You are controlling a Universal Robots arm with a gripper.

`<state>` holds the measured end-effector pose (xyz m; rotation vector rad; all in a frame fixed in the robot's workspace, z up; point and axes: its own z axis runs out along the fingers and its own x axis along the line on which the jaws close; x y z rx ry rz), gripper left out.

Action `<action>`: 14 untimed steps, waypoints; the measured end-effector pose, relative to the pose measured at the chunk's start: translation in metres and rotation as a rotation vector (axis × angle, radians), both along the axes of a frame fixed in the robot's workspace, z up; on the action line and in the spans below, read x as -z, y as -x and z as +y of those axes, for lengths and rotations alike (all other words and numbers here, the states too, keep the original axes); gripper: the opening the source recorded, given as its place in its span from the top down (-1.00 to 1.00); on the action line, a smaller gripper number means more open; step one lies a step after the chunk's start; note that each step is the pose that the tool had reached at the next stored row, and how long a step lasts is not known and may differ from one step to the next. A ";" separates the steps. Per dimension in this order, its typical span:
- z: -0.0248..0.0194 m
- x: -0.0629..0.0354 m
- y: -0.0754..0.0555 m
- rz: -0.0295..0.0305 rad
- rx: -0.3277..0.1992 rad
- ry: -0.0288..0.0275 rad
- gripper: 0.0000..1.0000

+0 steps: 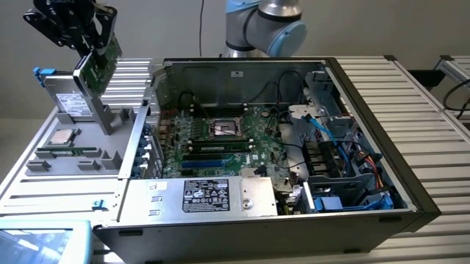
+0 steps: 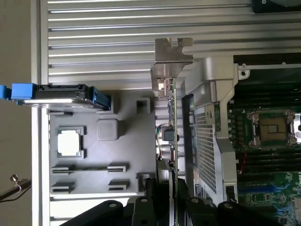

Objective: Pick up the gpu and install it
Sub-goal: 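Pick up the gpu and move the gpu toward the slot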

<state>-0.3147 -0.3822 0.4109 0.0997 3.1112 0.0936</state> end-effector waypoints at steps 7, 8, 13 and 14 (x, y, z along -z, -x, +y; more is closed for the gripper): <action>-0.0024 -0.0181 -0.031 0.0024 0.000 0.0001 0.44; -0.0026 -0.0189 -0.035 0.0025 0.000 0.0001 0.44; -0.0032 -0.0198 -0.058 0.0038 0.000 0.0001 0.44; -0.0033 -0.0198 -0.063 0.0040 0.000 0.0001 0.44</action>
